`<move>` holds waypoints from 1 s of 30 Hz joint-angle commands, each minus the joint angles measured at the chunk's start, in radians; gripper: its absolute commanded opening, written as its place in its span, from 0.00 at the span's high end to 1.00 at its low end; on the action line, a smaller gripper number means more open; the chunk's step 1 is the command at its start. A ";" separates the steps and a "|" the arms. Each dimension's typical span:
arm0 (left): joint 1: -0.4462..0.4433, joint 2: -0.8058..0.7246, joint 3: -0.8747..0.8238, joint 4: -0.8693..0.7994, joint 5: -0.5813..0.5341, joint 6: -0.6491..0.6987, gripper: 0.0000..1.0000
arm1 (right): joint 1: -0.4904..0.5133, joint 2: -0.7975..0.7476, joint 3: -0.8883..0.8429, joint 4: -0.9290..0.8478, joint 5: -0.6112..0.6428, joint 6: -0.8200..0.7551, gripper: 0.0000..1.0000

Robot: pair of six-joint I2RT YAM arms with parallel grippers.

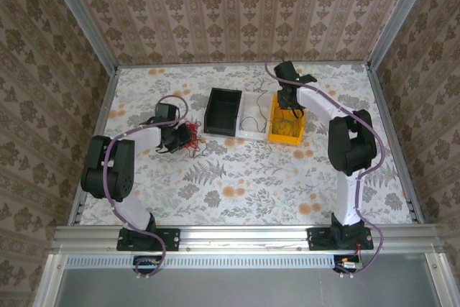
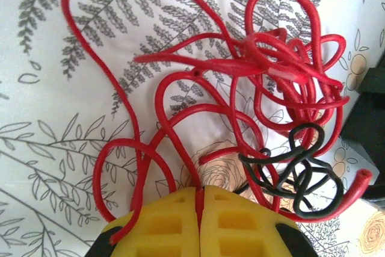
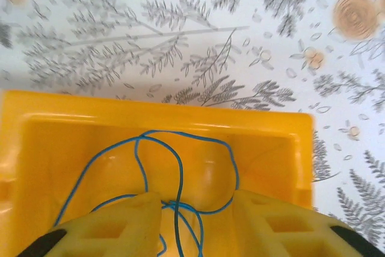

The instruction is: Untangle the cables

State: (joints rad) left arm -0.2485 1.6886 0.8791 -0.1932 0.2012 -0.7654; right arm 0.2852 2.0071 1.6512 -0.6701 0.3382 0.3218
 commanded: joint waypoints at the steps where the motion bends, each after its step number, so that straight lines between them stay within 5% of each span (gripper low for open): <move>1: -0.008 -0.020 -0.042 -0.036 -0.054 -0.116 1.00 | 0.002 -0.074 -0.030 0.013 0.034 0.016 0.57; 9: -0.046 -0.140 -0.116 -0.051 -0.177 -0.342 1.00 | 0.098 -0.089 -0.005 0.029 -0.186 -0.088 0.58; 14: -0.079 -0.193 -0.147 -0.065 -0.228 -0.433 1.00 | 0.167 0.008 0.082 -0.015 -0.177 -0.122 0.58; 23: -0.081 -0.183 -0.151 -0.052 -0.230 -0.436 1.00 | 0.178 0.280 0.387 -0.181 -0.101 -0.069 0.59; 30: -0.081 -0.198 -0.167 -0.040 -0.236 -0.439 1.00 | 0.180 0.377 0.460 -0.215 -0.079 -0.059 0.59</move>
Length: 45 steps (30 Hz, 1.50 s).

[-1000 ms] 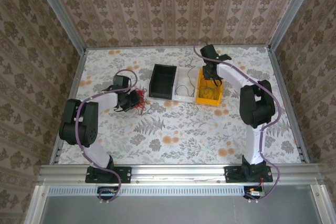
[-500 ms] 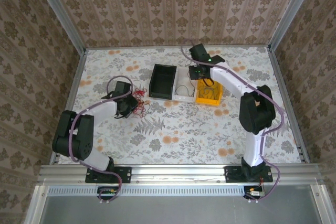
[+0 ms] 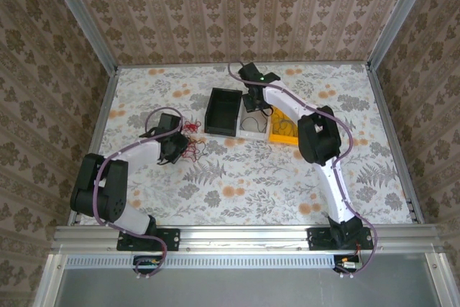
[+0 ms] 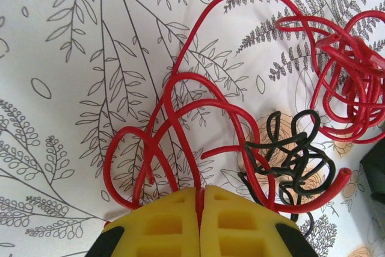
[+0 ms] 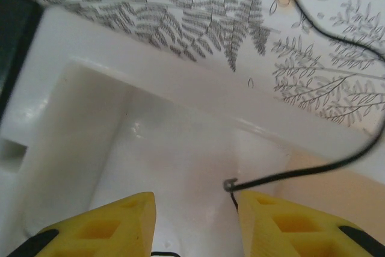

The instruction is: Untangle the cables

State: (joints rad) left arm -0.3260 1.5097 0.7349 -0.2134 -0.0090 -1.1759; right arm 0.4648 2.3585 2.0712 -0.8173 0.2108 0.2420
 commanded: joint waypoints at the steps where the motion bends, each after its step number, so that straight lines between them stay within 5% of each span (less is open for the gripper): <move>1: -0.004 -0.021 -0.026 -0.015 -0.025 -0.030 1.00 | 0.000 0.036 0.045 -0.068 0.061 0.024 0.59; 13: -0.001 -0.011 -0.023 -0.010 -0.020 -0.018 1.00 | 0.009 0.149 0.119 -0.095 0.191 0.037 0.60; 22: -0.001 -0.009 -0.010 -0.020 -0.021 0.004 1.00 | 0.011 0.188 0.151 -0.066 0.193 0.031 0.82; 28: -0.001 -0.005 0.000 -0.023 -0.022 0.018 1.00 | 0.012 0.059 0.036 0.031 0.173 0.029 0.99; 45: -0.012 0.024 0.020 -0.013 -0.006 0.040 1.00 | 0.005 -0.347 -0.354 0.255 -0.140 -0.087 1.00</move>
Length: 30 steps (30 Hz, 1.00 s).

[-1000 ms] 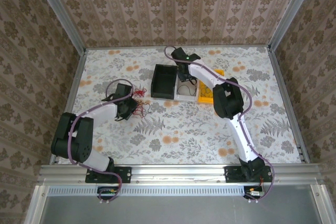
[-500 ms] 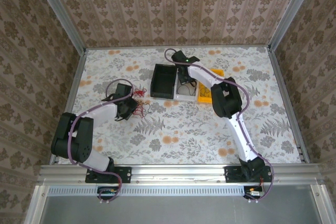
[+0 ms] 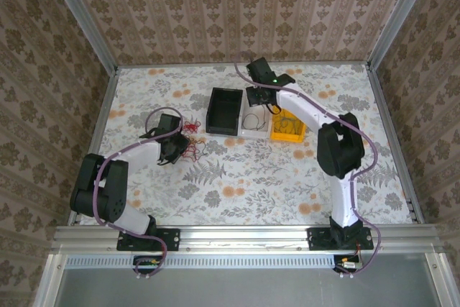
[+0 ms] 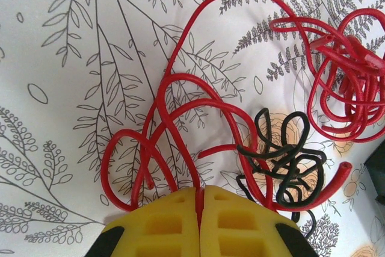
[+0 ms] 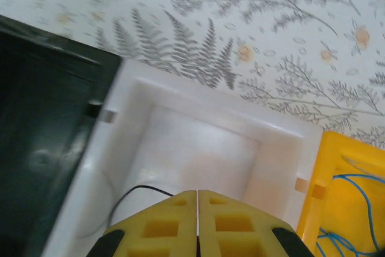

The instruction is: Untangle the cables

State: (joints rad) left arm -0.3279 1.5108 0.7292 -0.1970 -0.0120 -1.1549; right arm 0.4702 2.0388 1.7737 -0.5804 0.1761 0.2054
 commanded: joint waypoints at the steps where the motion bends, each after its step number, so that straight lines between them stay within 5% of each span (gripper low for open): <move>1: -0.011 0.026 0.030 -0.030 -0.002 0.021 1.00 | -0.003 -0.043 -0.088 0.029 -0.151 -0.063 1.00; 6: -0.013 0.031 0.037 -0.030 -0.001 0.029 1.00 | -0.010 -0.118 -0.232 0.067 -0.294 -0.078 1.00; 13: -0.014 0.036 0.041 -0.029 -0.001 0.032 1.00 | -0.035 -0.230 -0.384 0.080 -0.285 -0.052 1.00; 30: -0.017 0.045 0.039 -0.021 0.000 0.031 1.00 | -0.042 -0.200 -0.357 -0.094 -0.248 -0.047 1.00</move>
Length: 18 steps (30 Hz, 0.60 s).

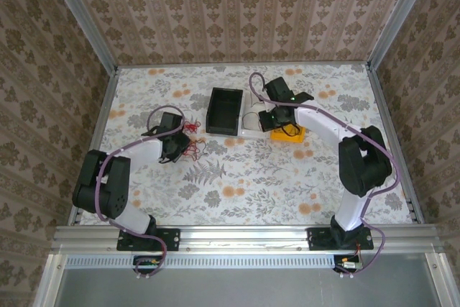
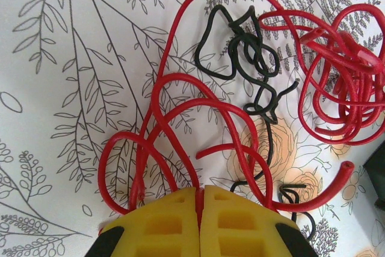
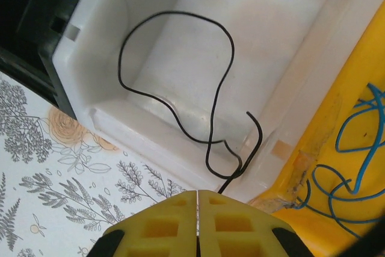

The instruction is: Untangle the cables

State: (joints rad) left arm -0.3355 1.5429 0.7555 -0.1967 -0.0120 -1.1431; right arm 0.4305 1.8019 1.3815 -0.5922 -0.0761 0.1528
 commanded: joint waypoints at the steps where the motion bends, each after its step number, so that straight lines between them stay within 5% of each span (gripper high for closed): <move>1: -0.010 0.010 0.012 -0.022 0.000 0.019 1.00 | -0.003 0.045 0.037 -0.091 -0.001 0.008 1.00; 11: -0.011 0.013 0.011 -0.018 0.000 0.020 1.00 | -0.003 0.078 0.047 -0.132 0.005 0.037 1.00; 18: -0.011 0.020 0.013 -0.015 0.006 0.019 1.00 | -0.002 0.202 0.232 -0.160 0.013 0.044 1.00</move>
State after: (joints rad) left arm -0.3401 1.5440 0.7555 -0.1940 -0.0124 -1.1427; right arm 0.4305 1.9541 1.5394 -0.7174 -0.0780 0.1822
